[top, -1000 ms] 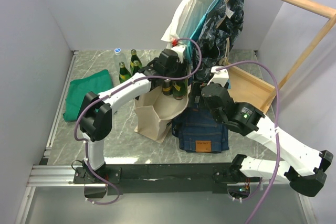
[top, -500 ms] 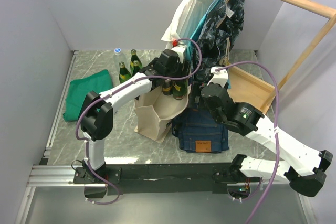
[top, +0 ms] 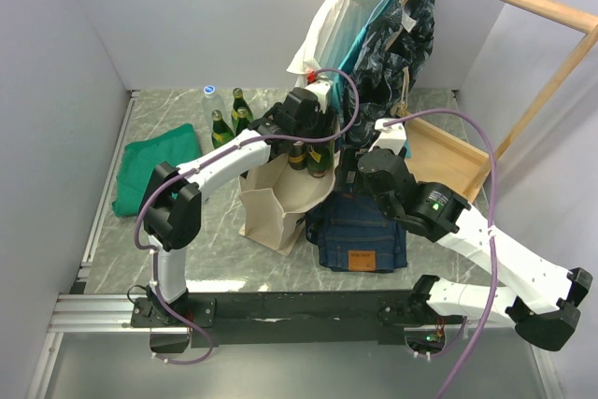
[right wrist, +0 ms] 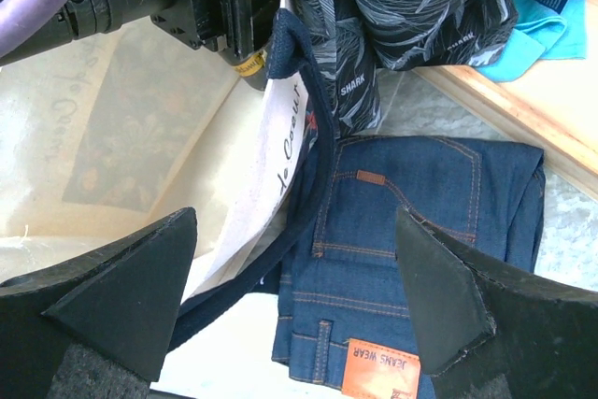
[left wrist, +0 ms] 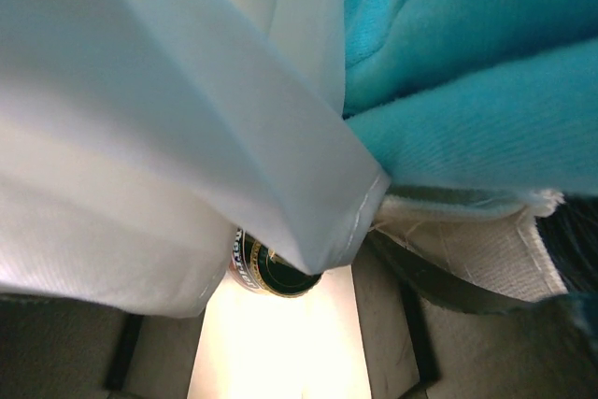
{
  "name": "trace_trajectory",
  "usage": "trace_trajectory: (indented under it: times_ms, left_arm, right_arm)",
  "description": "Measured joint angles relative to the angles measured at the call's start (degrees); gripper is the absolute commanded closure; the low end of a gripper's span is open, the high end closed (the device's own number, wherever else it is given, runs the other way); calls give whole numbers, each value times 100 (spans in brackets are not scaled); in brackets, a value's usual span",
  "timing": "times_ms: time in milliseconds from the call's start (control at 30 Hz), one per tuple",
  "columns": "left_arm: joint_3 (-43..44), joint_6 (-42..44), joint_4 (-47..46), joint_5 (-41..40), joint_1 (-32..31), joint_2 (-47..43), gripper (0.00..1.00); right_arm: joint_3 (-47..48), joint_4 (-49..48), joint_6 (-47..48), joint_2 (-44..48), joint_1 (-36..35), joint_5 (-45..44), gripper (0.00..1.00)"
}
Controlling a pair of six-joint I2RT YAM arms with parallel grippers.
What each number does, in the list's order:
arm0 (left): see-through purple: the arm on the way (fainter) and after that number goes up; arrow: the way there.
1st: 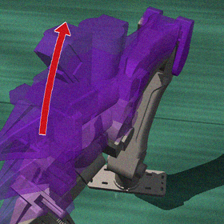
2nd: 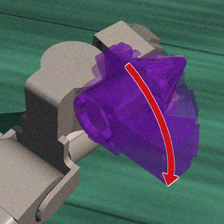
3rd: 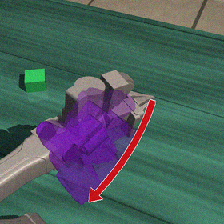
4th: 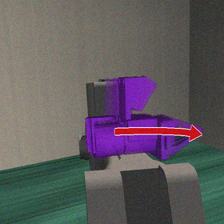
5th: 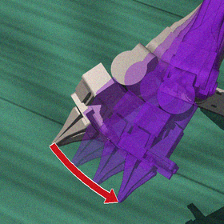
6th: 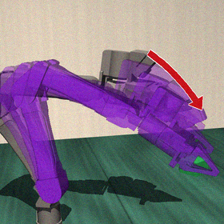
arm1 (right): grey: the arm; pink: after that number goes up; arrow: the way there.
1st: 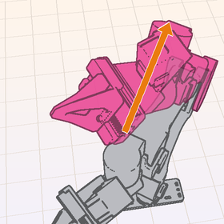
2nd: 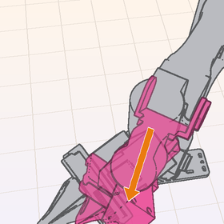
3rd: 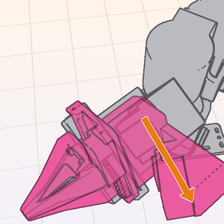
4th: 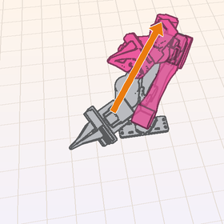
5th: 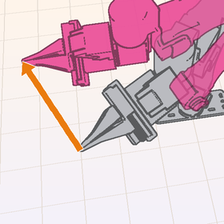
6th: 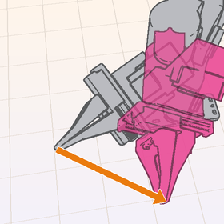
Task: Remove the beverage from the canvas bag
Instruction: Take out the drink from the canvas bag.
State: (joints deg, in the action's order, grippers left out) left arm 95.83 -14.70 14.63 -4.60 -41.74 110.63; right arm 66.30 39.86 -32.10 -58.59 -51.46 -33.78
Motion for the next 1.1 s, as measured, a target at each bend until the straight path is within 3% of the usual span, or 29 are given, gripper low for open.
trace_trajectory:
  times_ms: [167, 233, 667, 867, 933, 1033, 1100]
  left_arm:
    - [2, 0, 17, 0, 0, 0, 38]
    - [2, 0, 24, 2, 0, 0, 44]
    - [2, 0, 28, 0, 0, 0, 45]
    - [2, -2, 44, -2, 0, 0, 40]
    - [0, 0, 57, -9, 0, 0, 33]
    - [0, -2, 74, -26, 0, 0, 37]
    - [2, -7, 83, -31, 0, 0, 48]
  right_arm:
    - [0, -2, 0, -2, 7, 35, 8]
    - [0, -2, 0, -2, 9, 37, 8]
    - [-13, -9, -2, -2, 13, 39, 8]
    - [-44, -11, -2, -2, 13, 39, 8]
    - [-44, -13, 0, -2, 13, 39, 8]
    - [-44, -20, 0, -2, 15, 42, 8]
    - [-44, -20, 0, -2, 24, 42, 8]
